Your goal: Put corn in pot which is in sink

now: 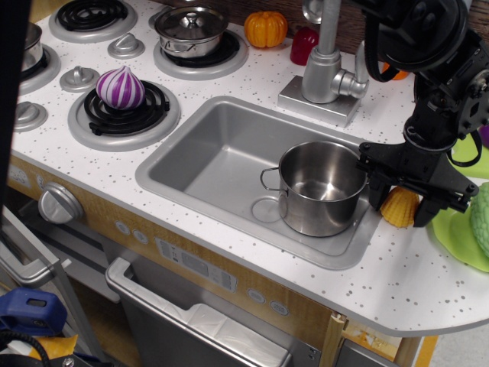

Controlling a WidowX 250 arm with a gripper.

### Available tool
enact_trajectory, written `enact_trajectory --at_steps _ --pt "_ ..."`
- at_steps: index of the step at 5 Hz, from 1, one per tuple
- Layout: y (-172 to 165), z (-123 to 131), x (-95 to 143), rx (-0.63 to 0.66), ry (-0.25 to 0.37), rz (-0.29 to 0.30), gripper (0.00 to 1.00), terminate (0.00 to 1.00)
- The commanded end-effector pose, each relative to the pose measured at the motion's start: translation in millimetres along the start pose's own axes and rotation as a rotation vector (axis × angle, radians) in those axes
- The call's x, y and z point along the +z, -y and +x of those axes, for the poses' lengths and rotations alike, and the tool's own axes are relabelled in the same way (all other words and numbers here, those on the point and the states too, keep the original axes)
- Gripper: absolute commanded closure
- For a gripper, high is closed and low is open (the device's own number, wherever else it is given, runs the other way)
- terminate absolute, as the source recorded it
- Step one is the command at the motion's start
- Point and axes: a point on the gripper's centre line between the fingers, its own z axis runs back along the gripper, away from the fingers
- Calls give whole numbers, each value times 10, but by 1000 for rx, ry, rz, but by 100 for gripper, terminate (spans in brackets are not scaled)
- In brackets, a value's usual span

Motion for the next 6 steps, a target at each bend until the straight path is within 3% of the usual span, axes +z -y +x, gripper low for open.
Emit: enact_trajectory --at_steps 1,2,3,5,6 --pt "-105 116 205 -30 30 8 100 0" --pt "-268 135 330 -106 16 74 100 0" --pt "-496 165 388 -173 12 82 100 0" --pt "-954 219 245 -335 58 106 100 0" --pt "-1012 214 146 -343 81 89 100 0"
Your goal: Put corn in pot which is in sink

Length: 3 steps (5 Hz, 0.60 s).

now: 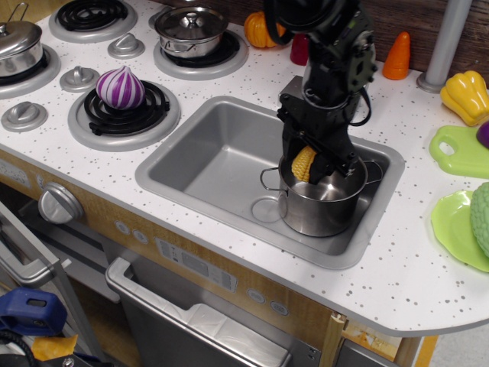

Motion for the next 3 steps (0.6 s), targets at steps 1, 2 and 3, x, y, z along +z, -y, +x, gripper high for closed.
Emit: enact_trajectory --at_steps 1,2,3 --pt "-96 120 150 -8 122 26 0 0" --pt "-96 120 150 -8 122 26 0 0" --pt "-96 120 150 -8 122 26 0 100"
